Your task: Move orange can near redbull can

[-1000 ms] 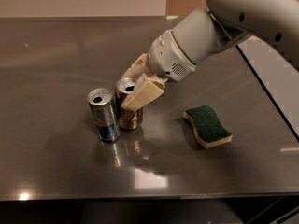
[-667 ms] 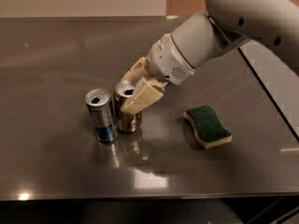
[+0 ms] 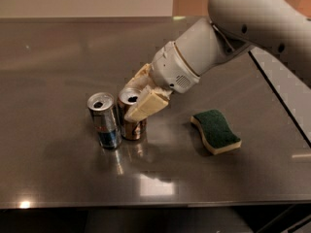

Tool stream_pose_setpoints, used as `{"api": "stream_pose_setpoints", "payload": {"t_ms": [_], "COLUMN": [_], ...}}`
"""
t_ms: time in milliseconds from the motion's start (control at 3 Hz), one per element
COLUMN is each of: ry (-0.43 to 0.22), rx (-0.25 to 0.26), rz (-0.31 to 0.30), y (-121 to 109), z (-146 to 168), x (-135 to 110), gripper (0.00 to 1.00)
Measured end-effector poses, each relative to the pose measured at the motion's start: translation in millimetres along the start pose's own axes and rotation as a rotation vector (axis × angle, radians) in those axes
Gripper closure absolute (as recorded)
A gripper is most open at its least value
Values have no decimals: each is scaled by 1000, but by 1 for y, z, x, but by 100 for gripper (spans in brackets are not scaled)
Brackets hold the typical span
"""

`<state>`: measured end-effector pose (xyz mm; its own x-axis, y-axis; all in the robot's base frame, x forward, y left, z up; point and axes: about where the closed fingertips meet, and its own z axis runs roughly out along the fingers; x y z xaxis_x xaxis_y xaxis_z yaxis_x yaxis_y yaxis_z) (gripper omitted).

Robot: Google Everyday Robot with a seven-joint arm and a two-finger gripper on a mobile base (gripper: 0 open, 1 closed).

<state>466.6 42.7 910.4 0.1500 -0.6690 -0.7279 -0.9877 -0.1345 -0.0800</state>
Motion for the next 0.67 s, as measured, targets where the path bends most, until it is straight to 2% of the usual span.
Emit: {"api": "stream_pose_setpoints", "payload": {"t_ms": [333, 667], "ry": [1, 1], "rx": [-1, -1], "rz": [-3, -4], "y": [1, 1], "z": [0, 0], "x": [-2, -2], "gripper": [0, 0]}}
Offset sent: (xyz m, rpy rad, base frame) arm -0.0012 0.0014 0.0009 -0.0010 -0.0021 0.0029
